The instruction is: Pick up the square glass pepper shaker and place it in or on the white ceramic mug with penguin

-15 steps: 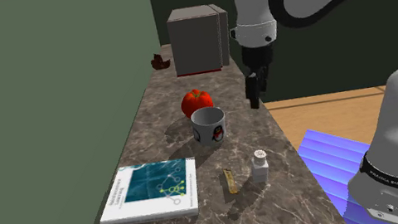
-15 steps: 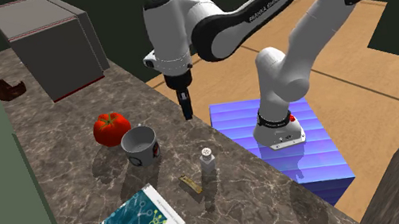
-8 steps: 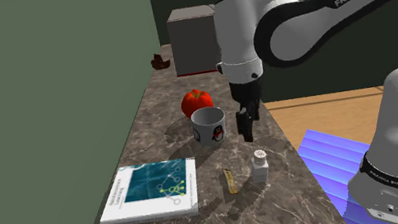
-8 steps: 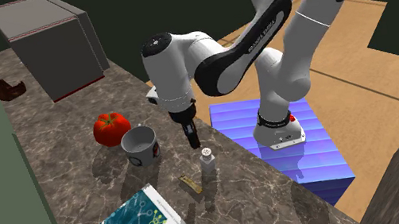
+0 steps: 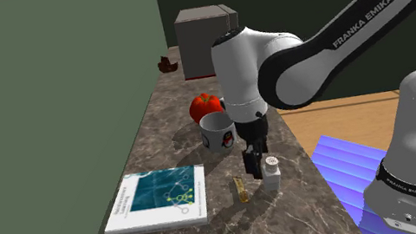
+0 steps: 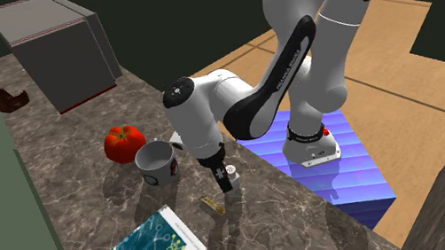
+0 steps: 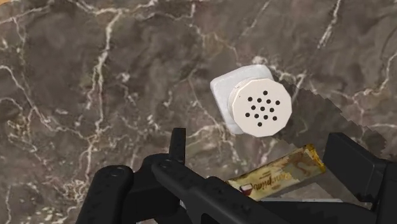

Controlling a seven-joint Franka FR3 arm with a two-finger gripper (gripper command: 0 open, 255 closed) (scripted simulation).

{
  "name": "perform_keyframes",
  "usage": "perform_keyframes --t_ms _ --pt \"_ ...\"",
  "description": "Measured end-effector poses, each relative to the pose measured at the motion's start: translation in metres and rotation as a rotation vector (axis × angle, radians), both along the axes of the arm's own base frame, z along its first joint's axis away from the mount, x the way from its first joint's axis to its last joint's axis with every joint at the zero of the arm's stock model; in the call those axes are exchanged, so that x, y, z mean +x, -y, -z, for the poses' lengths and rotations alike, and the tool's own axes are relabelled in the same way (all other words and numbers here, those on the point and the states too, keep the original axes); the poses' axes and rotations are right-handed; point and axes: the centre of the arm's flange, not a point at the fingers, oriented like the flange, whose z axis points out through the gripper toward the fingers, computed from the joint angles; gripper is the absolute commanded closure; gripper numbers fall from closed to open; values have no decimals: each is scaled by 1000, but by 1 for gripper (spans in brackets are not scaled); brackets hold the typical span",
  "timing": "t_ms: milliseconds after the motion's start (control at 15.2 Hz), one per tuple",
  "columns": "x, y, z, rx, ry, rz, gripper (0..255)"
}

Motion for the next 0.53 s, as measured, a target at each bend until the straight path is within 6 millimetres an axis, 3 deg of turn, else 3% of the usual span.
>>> perform_keyframes --t_ms 330,528 --pt "-5 0 26 0 -1 -1 0" --pt "-5 1 30 0 -1 -1 0"
